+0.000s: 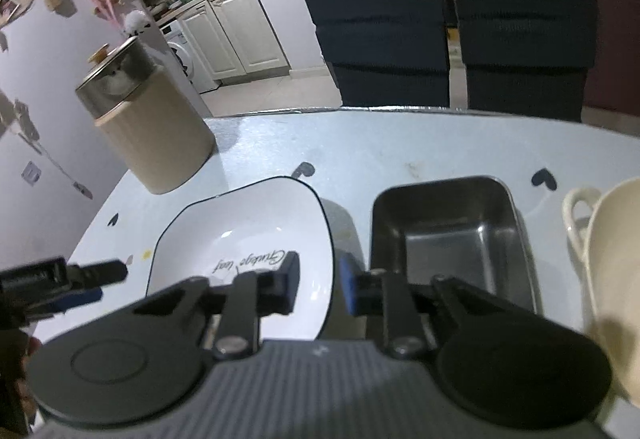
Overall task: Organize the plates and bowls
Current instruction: 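Close the left gripper on the white plate rim while the right gripper closes beside it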
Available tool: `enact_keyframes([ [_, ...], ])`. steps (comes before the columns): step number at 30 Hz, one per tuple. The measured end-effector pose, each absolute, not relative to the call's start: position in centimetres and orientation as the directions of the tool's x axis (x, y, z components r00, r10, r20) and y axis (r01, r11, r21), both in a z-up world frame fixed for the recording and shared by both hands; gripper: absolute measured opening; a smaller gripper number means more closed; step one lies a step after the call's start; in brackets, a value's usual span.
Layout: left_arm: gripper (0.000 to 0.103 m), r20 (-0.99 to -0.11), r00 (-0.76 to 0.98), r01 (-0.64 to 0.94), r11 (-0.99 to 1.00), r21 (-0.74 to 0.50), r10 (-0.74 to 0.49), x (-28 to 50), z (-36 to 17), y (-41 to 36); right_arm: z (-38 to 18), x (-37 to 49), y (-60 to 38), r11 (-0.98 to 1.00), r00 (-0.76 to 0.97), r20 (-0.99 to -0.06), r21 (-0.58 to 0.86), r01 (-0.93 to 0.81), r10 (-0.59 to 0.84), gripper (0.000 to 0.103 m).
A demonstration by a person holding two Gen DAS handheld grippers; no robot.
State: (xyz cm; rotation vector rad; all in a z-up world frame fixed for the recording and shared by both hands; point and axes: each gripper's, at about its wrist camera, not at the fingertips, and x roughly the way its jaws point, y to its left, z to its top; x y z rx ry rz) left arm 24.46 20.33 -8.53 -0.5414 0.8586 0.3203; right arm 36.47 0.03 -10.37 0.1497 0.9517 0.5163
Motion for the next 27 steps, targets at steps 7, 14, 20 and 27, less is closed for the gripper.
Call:
enact_keyframes([
  [7,0.056,-0.795,0.606,-0.486,0.8,-0.351,0.019,25.2,-10.0,21.1,-11.0,37.2,0.6,0.867,0.447,-0.752,0.345,-0.36,0.485,0.025],
  [14,0.047,-0.812,0.584,-0.468,0.815,-0.341,-0.004,26.1,-11.0,20.8,-11.7,37.8,1.2,0.876,0.434,-0.773,0.325,-0.356,0.463,0.025],
  [20,0.023,-0.822,0.569,-0.45,0.83,-0.329,-0.017,26.4,-11.5,20.5,-12.5,38.0,1.9,0.878,0.426,-0.785,0.304,-0.369,0.45,0.02],
  [27,0.012,-0.824,0.566,-0.431,0.842,-0.324,-0.027,26.7,-11.6,20.7,-13.1,37.7,3.0,0.888,0.426,-0.805,0.249,-0.388,0.412,0.01],
])
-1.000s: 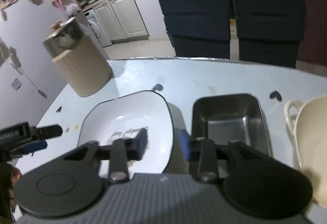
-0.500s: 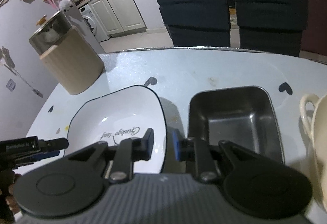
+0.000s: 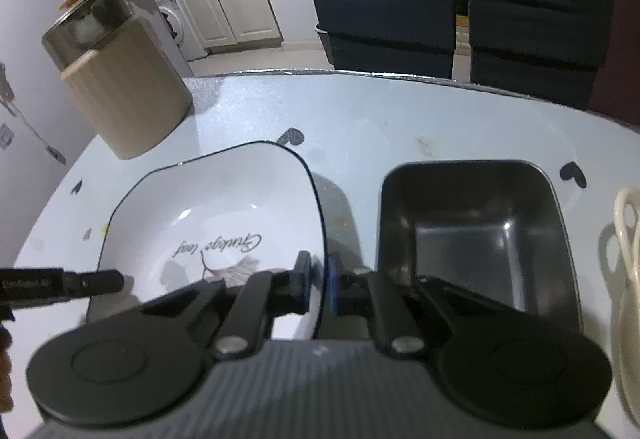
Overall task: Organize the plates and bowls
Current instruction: 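Close the left gripper on the white plate rim while the right gripper closes beside it, then lift and carry the white plate with both grippers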
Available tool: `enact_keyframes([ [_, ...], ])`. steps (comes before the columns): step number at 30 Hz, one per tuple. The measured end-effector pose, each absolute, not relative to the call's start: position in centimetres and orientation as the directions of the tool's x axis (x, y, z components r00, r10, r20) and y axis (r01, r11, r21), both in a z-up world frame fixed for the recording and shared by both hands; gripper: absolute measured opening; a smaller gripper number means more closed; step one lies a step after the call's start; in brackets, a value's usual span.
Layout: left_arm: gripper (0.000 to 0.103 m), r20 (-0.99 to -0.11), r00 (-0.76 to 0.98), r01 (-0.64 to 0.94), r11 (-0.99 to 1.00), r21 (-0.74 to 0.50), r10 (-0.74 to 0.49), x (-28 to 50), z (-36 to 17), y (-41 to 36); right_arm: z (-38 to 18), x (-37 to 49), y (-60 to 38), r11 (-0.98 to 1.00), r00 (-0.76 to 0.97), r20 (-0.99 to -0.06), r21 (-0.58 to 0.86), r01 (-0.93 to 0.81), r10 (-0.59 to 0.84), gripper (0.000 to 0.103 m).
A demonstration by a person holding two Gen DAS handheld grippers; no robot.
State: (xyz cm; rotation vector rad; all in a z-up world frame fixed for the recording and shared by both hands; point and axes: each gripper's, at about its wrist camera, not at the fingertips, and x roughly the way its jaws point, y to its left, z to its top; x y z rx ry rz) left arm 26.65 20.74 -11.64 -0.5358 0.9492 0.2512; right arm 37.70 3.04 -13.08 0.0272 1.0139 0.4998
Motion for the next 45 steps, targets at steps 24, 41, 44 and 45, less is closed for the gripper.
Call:
enact_keyframes([
  [24,0.015,-0.812,0.584,-0.375,0.878,-0.298,-0.026,27.8,-12.5,21.2,-14.4,37.3,3.1,0.858,0.354,-0.811,0.313,-0.408,0.465,0.015],
  [41,0.015,-0.805,0.593,-0.298,0.922,-0.246,-0.023,27.5,-11.5,20.1,-13.6,35.9,3.3,0.868,0.413,-0.795,0.268,-0.418,0.444,0.016],
  [44,0.014,-0.796,0.605,-0.28,0.931,-0.235,-0.019,27.3,-10.9,19.7,-13.2,35.8,3.0,0.874,0.423,-0.793,0.269,-0.404,0.439,0.015],
  [45,0.014,-0.792,0.61,-0.277,0.933,-0.231,-0.015,27.2,-10.7,19.7,-13.0,35.8,2.8,0.876,0.426,-0.791,0.269,-0.401,0.438,0.015],
])
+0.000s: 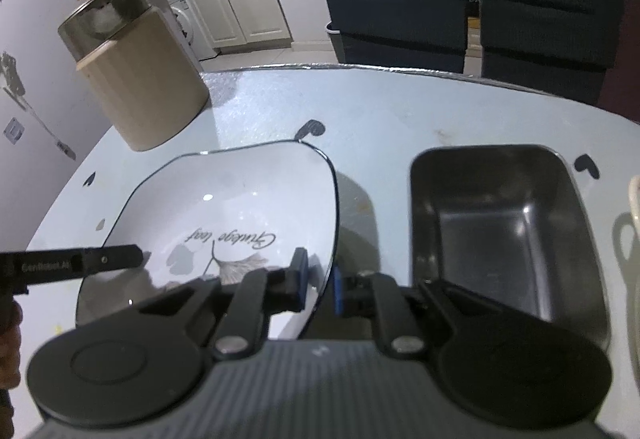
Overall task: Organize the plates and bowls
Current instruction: 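Lift and carry the white plate with both grippers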
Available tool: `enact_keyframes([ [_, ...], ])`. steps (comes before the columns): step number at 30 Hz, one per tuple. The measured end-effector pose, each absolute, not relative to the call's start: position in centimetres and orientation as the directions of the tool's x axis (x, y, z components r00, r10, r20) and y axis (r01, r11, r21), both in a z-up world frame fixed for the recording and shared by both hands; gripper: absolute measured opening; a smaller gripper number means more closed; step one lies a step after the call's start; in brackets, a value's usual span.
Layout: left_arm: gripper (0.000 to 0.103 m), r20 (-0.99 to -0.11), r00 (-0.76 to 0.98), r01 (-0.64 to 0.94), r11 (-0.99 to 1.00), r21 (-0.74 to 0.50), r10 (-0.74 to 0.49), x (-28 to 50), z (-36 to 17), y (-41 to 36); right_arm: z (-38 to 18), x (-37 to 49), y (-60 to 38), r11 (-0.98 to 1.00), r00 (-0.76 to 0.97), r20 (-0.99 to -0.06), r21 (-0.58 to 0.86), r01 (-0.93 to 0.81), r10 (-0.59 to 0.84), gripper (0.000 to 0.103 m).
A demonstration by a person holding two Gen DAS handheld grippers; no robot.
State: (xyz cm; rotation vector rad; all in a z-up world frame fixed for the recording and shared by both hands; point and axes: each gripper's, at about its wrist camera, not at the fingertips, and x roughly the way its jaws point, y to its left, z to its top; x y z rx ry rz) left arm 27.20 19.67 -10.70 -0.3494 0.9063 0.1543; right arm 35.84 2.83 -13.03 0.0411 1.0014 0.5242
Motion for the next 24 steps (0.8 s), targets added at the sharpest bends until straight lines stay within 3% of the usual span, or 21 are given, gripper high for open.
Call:
enact_keyframes([
  [24,0.013,-0.657,0.747,-0.121,0.952,-0.282,-0.1,20.0,-3.1,15.1,-5.6,29.8,-2.8,0.867,0.564,-0.666,0.3,-0.397,0.489,0.013],
])
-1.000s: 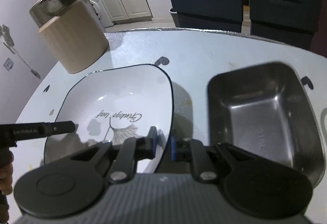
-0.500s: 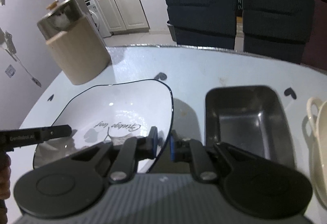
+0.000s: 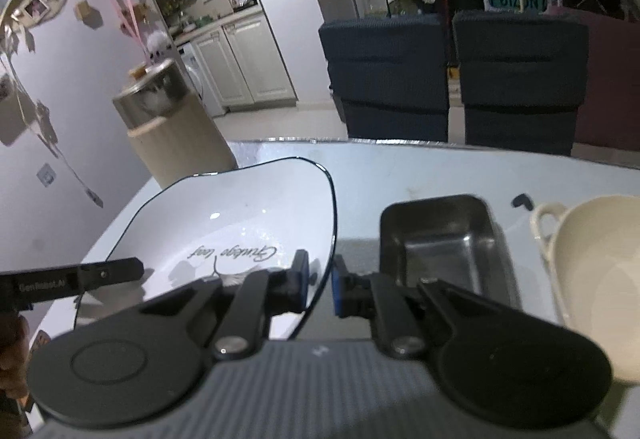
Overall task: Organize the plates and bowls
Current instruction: 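Lift and carry the white plate with both grippers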
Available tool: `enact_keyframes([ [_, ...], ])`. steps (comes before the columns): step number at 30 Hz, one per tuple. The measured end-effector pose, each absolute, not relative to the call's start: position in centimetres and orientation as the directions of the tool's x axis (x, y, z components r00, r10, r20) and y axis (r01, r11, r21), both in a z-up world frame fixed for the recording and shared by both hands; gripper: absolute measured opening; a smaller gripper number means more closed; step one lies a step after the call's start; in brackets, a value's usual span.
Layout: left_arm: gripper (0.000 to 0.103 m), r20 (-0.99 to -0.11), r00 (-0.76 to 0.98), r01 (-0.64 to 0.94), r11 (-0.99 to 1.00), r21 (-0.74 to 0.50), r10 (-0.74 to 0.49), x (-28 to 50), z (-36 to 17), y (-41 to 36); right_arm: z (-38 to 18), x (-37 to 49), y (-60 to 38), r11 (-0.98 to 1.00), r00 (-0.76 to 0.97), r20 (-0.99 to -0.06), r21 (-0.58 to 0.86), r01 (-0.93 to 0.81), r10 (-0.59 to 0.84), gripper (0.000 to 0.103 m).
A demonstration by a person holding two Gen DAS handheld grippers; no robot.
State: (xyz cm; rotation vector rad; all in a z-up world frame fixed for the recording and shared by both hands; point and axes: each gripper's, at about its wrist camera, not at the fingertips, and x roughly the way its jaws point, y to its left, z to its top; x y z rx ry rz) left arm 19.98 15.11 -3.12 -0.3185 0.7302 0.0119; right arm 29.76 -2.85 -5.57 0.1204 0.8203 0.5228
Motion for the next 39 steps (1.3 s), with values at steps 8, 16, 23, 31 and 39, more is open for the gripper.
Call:
enact_keyframes([
  [8,0.013,-0.614,0.768,-0.02,0.952,-0.306,-0.181,16.4,-1.2,12.1,-2.2,25.4,-6.5,0.883,0.624,-0.628,0.27,-0.385,0.464,0.014],
  [16,0.013,-0.611,0.738,0.111,0.945,-0.308,-0.286,12.3,-0.7,8.3,-0.4,19.0,-10.7,0.908,0.651,-0.637,0.233,-0.348,0.413,0.015],
  [23,0.013,-0.65,0.669,0.19,0.928,-0.319,-0.36,9.3,-2.4,6.9,-1.2,14.2,-13.8,0.921,0.659,-0.644,0.288,-0.263,0.389,0.015],
  [31,0.013,-0.735,0.575,0.193,0.933,-0.305,-0.359,7.4,-5.8,6.7,-4.6,10.2,-14.5,0.926,0.589,-0.715,0.298,-0.232,0.378,0.014],
  [39,0.014,-0.797,0.486,0.198,0.934,-0.299,-0.358,6.7,-8.8,6.9,-8.5,8.8,-13.7,0.921,0.475,-0.79,0.302,-0.246,0.386,0.014],
])
